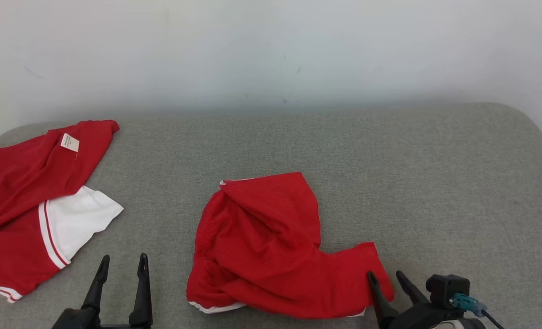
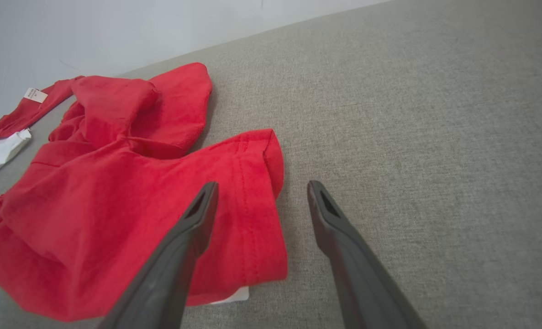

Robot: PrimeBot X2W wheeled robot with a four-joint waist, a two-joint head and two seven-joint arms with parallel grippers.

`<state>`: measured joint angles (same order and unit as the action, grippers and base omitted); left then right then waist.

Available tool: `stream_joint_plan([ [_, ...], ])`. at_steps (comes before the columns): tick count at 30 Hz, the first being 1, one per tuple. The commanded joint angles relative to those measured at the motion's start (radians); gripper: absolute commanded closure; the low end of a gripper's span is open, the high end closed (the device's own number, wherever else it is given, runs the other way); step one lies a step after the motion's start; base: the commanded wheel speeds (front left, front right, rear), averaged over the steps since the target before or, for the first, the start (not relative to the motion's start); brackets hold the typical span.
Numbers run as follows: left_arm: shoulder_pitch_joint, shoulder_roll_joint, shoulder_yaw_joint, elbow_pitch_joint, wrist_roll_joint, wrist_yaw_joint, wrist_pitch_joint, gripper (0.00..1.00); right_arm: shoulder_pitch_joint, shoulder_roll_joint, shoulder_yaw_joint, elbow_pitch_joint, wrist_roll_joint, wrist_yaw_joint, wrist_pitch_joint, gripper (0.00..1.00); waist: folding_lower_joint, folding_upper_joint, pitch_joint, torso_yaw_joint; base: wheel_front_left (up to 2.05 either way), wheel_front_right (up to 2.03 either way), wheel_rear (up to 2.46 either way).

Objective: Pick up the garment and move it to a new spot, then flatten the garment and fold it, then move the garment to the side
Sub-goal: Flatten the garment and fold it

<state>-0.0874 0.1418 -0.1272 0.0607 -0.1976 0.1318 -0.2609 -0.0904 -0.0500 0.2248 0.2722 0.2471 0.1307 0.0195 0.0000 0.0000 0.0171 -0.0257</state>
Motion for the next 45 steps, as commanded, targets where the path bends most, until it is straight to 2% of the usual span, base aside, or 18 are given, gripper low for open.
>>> stream_joint_plan([
  [1, 0.014, -0.007, 0.014, -0.003, 0.012, -0.007, -0.006, 0.0, 0.006, -0.001, 0.009, 0.008, 0.021, 0.0, 0.018, 0.0, 0.0, 0.0, 0.001, 0.002, 0.0, 0.0, 0.0],
  [3, 0.017, -0.015, 0.025, -0.004, 0.018, -0.014, -0.006, 0.0, 0.0, -0.001, 0.012, 0.019, 0.035, 0.0, 0.029, 0.0, 0.0, 0.0, 0.002, 0.006, 0.0, 0.0, 0.0],
  [4, 0.018, -0.018, 0.032, -0.003, 0.02, -0.019, -0.006, 0.0, 0.0, -0.001, 0.018, 0.03, 0.049, 0.0, 0.038, 0.19, 0.0, 0.0, 0.003, 0.009, 0.0, 0.0, 0.0],
  [5, 0.019, -0.021, 0.037, -0.001, 0.022, -0.025, -0.006, 0.0, -0.004, -0.004, 0.026, 0.039, 0.056, 0.0, 0.042, 0.7, 0.0, 0.0, 0.004, 0.012, 0.0, 0.0, 0.0],
  [6, 0.02, -0.027, 0.042, 0.001, 0.024, -0.029, -0.006, 0.0, -0.011, -0.008, 0.034, 0.043, 0.068, 0.0, 0.042, 1.0, 0.0, 0.0, 0.005, 0.016, 0.0, 0.0, 0.0],
  [14, 0.031, -0.05, 0.083, 0.006, 0.044, -0.053, -0.006, 0.0, -0.078, -0.048, 0.025, 0.01, 0.108, 0.0, -0.035, 1.0, 0.0, 0.0, 0.011, 0.026, 0.0, 0.0, 0.0],
  [23, 0.022, -0.073, 0.093, 0.009, 0.054, -0.067, -0.006, 0.0, -0.193, -0.088, 0.046, 0.013, 0.132, 0.0, -0.003, 1.0, 0.0, 0.0, 0.022, 0.04, 0.0, 0.0, 0.0],
  [31, -0.001, -0.084, 0.09, 0.024, 0.063, -0.09, -0.006, 0.0, -0.369, -0.105, 0.057, 0.232, 0.131, 0.0, -0.003, 1.0, 0.0, 0.0, 0.038, 0.072, 0.0, 0.0, 0.0],
  [41, -0.005, -0.09, 0.077, 0.04, 0.071, -0.098, -0.006, 0.0, -0.516, -0.103, 0.085, 0.525, 0.129, 0.0, -0.094, 1.0, 0.0, 0.0, 0.04, 0.094, 0.0, 0.0, 0.0],
  [42, -0.005, -0.09, 0.076, 0.043, 0.07, -0.099, -0.006, 0.0, -0.525, -0.1, 0.09, 0.547, 0.129, 0.0, -0.105, 0.69, 0.0, 0.0, 0.039, 0.094, 0.0, 0.0, 0.0],
  [43, -0.006, -0.09, 0.076, 0.045, 0.07, -0.1, -0.006, 0.0, -0.532, -0.096, 0.095, 0.564, 0.135, 0.0, -0.116, 0.0, 0.0, 0.0, 0.037, 0.093, 0.0, 0.0, 0.0],
  [45, -0.005, -0.09, 0.076, 0.05, 0.068, -0.1, -0.006, 0.0, -0.537, -0.095, 0.106, 0.593, 0.14, 0.0, -0.138, 0.0, 0.0, 0.0, 0.032, 0.089, 0.0, 0.0, 0.0],
])
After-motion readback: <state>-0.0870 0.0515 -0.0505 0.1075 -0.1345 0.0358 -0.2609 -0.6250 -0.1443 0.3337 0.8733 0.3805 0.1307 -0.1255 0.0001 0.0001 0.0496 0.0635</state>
